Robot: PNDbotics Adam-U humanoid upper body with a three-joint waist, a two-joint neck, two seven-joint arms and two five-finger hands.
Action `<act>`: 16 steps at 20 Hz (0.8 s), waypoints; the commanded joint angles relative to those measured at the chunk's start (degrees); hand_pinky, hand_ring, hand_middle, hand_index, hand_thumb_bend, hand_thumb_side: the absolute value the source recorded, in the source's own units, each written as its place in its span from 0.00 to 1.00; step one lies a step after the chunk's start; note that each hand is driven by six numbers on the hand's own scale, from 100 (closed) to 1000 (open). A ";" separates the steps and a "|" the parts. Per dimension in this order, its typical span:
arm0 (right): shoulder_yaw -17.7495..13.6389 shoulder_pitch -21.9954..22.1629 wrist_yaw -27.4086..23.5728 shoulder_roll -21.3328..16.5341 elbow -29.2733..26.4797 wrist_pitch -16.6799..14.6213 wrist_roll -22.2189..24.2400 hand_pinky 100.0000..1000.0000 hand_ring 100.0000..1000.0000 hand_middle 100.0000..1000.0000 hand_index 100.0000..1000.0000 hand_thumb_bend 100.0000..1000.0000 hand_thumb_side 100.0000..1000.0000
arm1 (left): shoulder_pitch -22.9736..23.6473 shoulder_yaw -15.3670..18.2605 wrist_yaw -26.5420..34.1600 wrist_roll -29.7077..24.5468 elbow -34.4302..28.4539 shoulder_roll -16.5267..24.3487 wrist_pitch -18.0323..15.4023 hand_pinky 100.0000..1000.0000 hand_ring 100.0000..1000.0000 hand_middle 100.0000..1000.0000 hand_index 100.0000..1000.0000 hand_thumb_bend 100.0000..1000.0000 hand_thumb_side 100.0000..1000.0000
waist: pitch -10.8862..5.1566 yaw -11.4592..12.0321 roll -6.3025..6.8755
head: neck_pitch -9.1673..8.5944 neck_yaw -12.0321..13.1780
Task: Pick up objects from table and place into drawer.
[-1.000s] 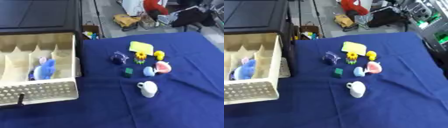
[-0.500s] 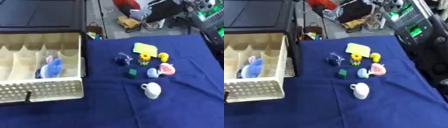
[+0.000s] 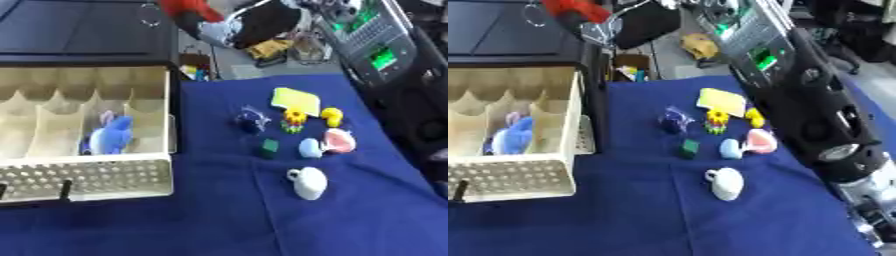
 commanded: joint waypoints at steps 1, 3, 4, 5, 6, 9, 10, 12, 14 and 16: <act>0.00 -1.88 1.04 1.60 0.90 -0.21 0.53 0.75 0.80 0.50 0.60 0.23 0.43 | -0.92 0.04 0.39 -0.39 -0.74 1.46 0.05 0.46 0.57 0.61 0.80 0.08 1.00 | -1.16 0.21 0.10 | -0.69 -0.29; 0.48 -2.27 1.37 2.80 1.30 -0.41 0.90 0.75 0.80 0.50 0.60 0.23 0.44 | -1.05 0.01 0.47 -0.49 -0.74 1.39 0.17 0.46 0.58 0.61 0.80 0.08 1.00 | -1.06 0.40 0.00 | -0.78 -0.36; 0.76 -2.47 1.53 3.37 1.49 -0.51 1.12 0.75 0.80 0.50 0.60 0.23 0.44 | -1.11 -0.01 0.52 -0.53 -0.74 1.37 0.22 0.46 0.58 0.61 0.80 0.08 1.00 | -1.04 0.50 -0.06 | -0.77 -0.41; 1.01 -2.66 1.73 3.90 1.72 -0.60 1.32 0.75 0.80 0.50 0.60 0.23 0.44 | -1.18 -0.02 0.56 -0.56 -0.74 1.37 0.27 0.46 0.58 0.61 0.80 0.08 1.00 | -1.02 0.60 -0.10 | -0.78 -0.46; 1.25 -2.84 1.94 4.42 1.98 -0.67 1.52 0.75 0.80 0.50 0.60 0.24 0.44 | -1.23 -0.03 0.61 -0.59 -0.74 1.37 0.30 0.46 0.58 0.61 0.80 0.08 1.00 | -1.01 0.73 -0.15 | -0.82 -0.51; 2.12 -3.14 2.88 5.37 2.92 -1.08 2.34 0.75 0.81 0.52 0.62 0.28 0.49 | -1.33 -0.06 0.70 -0.72 -0.74 1.32 0.37 0.46 0.58 0.61 0.80 0.08 1.00 | -0.91 1.10 -0.27 | -0.94 -0.62; 2.38 -3.14 3.28 5.49 3.19 -1.35 2.73 0.76 0.82 0.55 0.66 0.33 0.53 | -1.36 -0.05 0.71 -0.75 -0.74 1.31 0.38 0.46 0.58 0.61 0.80 0.08 1.00 | -0.86 1.17 -0.30 | -0.97 -0.63; 2.65 -3.09 3.93 5.55 3.53 -1.95 3.47 0.78 0.84 0.63 0.72 0.37 0.58 | -1.41 -0.02 0.73 -0.79 -0.74 1.28 0.40 0.46 0.58 0.61 0.80 0.08 1.00 | -0.75 1.21 -0.33 | -1.02 -0.58; 2.64 -2.98 4.29 5.44 3.65 -2.58 4.03 0.78 0.86 0.69 0.78 0.41 0.61 | -1.47 -0.01 0.72 -0.84 -0.74 1.24 0.45 0.46 0.58 0.61 0.80 0.08 1.00 | -0.66 1.15 -0.36 | -1.04 -0.50; 2.42 -2.89 4.40 5.27 3.62 -2.94 4.21 0.79 0.87 0.72 0.81 0.42 0.62 | -1.50 -0.02 0.72 -0.88 -0.74 1.20 0.49 0.46 0.58 0.61 0.80 0.08 1.00 | -0.59 1.07 -0.35 | -1.07 -0.46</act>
